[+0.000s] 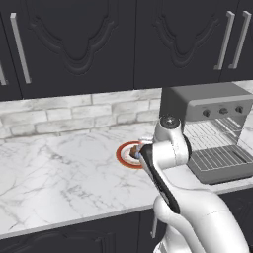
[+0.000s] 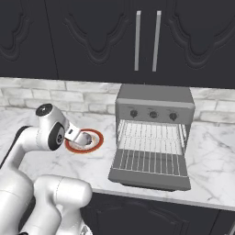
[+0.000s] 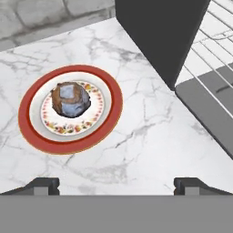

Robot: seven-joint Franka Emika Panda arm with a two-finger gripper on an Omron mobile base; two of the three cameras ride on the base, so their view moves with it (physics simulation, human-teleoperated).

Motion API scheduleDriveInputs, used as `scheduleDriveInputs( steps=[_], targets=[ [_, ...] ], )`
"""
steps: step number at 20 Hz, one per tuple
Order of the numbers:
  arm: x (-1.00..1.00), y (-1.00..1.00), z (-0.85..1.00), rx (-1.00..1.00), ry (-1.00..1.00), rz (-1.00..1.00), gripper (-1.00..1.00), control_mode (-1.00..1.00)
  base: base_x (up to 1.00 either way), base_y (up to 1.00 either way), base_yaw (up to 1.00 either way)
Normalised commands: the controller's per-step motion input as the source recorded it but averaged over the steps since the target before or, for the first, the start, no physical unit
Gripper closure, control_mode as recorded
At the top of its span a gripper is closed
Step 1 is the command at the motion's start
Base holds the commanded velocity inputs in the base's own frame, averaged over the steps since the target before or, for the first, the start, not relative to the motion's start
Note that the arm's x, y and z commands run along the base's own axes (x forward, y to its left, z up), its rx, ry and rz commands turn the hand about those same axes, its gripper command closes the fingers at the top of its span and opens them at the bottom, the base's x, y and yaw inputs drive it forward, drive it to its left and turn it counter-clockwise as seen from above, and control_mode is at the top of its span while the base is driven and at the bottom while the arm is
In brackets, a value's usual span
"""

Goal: Open the toaster oven door. Place the bread on the bottom rack in the toaster oven and place the steak on the top rack.

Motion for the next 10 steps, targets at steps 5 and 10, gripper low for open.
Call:
scheduleDriveInputs(
  steps=[5,10],
  targets=[
    [0.29,0.32,0.0,0.0,0.03,0.12,-1.0,-1.0,0.0,0.0,0.0],
    [0.04,0.15,-0.11,0.0,0.07,0.1,-1.0,-1.0,0.0,0.0,0.0]
  ],
)
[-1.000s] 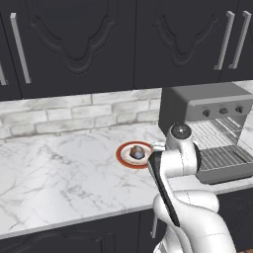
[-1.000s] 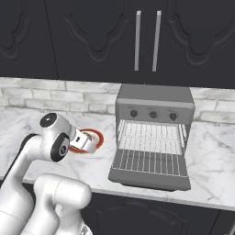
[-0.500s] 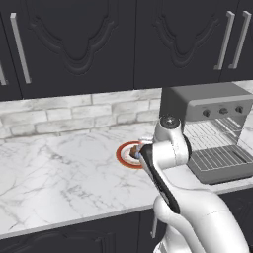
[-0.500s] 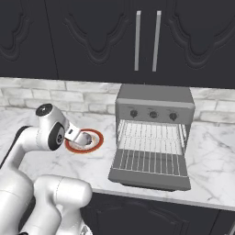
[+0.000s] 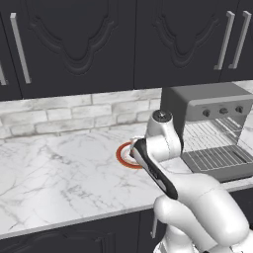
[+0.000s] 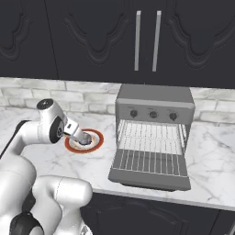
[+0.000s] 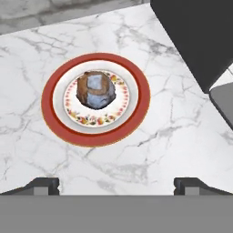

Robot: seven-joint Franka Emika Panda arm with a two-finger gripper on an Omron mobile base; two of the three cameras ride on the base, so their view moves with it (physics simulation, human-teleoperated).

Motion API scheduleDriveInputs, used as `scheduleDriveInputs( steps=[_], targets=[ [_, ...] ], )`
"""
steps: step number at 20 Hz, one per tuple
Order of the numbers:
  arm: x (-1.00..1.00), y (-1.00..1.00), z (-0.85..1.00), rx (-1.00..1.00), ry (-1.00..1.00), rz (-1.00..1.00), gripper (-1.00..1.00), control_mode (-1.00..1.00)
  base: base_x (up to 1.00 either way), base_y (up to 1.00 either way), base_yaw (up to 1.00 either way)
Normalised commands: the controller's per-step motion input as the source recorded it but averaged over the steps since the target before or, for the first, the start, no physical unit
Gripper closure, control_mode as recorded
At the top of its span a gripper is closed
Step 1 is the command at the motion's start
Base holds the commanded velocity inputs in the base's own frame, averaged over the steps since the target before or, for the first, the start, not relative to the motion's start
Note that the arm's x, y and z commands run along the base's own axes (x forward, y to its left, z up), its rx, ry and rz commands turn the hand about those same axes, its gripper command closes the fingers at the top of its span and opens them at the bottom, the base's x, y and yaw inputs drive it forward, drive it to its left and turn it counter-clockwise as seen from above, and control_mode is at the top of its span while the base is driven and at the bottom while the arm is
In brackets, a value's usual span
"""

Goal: Open the toaster oven door. Place the bread on the bottom rack in the toaster oven and place the steak on the top rack.

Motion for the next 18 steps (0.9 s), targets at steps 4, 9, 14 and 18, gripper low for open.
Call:
scheduleDriveInputs(
  steps=[4,9,14,18],
  targets=[
    [0.16,0.19,-0.09,0.0,0.08,0.07,-1.0,-1.0,0.0,0.0,0.0],
    [0.11,0.08,-0.11,0.0,0.0,0.04,-1.0,-1.0,0.0,0.0,0.0],
    [0.1,-0.01,-0.19,-0.05,0.0,0.0,-1.0,-1.0,0.0,0.0,0.0],
    [0.06,0.0,-0.22,-0.05,0.0,0.0,-1.0,-1.0,0.0,0.0,0.0]
  ],
)
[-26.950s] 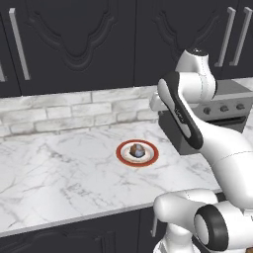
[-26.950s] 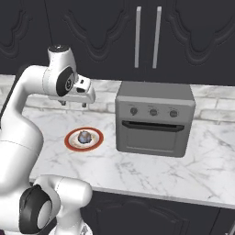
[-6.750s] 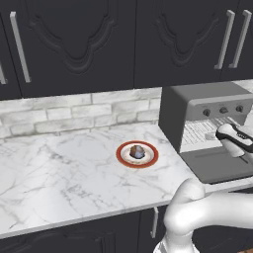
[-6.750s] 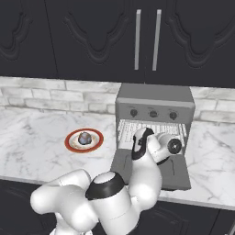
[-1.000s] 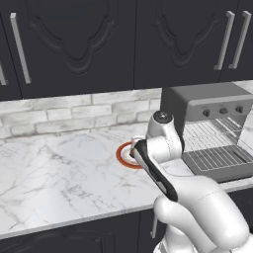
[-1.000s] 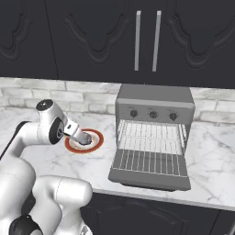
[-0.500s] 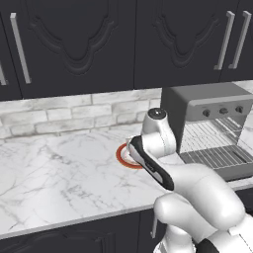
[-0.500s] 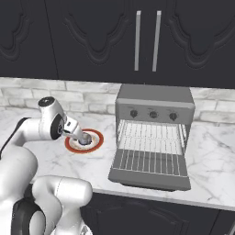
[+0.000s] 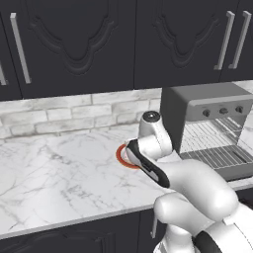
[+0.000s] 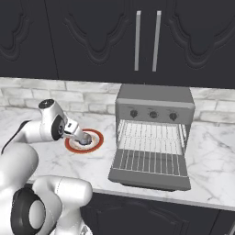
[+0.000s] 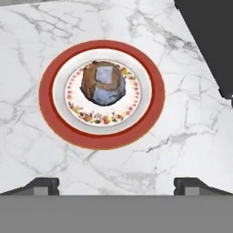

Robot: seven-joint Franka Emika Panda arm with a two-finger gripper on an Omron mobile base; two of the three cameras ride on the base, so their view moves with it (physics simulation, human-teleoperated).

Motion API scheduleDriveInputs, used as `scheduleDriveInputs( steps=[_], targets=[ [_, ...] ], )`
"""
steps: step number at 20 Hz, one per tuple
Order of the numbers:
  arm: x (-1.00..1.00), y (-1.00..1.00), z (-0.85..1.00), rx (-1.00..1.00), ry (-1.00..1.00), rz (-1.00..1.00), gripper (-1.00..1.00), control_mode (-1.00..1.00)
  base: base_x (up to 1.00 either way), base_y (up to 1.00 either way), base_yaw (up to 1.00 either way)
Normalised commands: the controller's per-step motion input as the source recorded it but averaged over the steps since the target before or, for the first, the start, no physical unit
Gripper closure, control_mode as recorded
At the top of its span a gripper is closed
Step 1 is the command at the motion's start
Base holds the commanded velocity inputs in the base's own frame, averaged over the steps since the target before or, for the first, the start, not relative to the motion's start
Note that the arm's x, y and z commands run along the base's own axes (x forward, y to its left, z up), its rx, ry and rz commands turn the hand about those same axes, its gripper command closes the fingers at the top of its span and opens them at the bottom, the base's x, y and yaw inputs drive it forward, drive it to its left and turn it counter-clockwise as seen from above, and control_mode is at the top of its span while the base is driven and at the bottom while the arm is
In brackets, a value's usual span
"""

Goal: Open the toaster oven door. Place the bread on the bottom rack in the toaster oven and place the steak on the top rack.

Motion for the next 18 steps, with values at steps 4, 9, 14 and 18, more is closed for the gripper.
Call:
scheduleDriveInputs(
  steps=[4,9,14,18],
  targets=[
    [0.18,-0.03,-0.19,-0.01,0.0,0.0,-1.0,-1.0,0.0,0.0,0.0],
    [0.28,-0.12,-0.11,0.0,0.06,0.0,-1.0,-1.0,0.0,0.0,0.0],
    [0.32,0.0,-0.12,-0.05,0.06,0.0,-1.0,-1.0,0.0,0.0,0.0],
    [0.35,0.02,-0.08,-0.06,0.05,0.0,-1.0,-1.0,0.0,0.0,0.0]
  ],
)
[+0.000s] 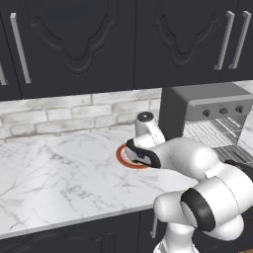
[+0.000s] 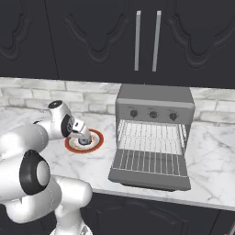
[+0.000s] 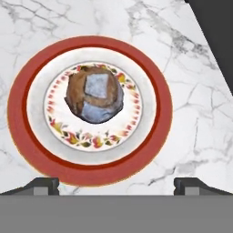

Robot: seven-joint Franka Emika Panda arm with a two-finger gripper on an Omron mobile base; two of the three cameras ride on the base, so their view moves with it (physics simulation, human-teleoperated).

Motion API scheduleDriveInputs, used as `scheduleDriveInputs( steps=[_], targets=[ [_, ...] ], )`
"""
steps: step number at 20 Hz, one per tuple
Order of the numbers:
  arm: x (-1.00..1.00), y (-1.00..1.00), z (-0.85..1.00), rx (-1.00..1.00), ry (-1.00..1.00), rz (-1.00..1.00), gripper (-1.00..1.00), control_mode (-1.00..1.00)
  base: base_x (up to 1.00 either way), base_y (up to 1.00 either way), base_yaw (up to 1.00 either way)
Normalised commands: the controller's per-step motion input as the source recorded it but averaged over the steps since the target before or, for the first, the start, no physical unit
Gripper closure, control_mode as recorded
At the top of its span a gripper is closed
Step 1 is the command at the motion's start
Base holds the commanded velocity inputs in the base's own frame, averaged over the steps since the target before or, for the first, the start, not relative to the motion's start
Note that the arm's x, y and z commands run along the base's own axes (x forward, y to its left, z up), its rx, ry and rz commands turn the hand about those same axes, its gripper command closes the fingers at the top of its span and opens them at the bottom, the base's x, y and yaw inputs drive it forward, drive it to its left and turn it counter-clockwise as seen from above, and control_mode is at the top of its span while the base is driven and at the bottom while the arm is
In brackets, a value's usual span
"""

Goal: Open the toaster oven door. Place the bread on the bottom rack in the toaster oven and place the steak on the top rack.

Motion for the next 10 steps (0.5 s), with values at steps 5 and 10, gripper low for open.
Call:
scheduleDriveInputs(
  steps=[5,10],
  targets=[
    [0.29,0.03,-0.11,-0.06,0.05,0.0,-1.0,-1.0,0.0,0.0,0.0],
    [0.22,0.07,-0.18,-0.08,0.06,0.0,-1.0,-1.0,0.0,0.0,0.0]
  ],
)
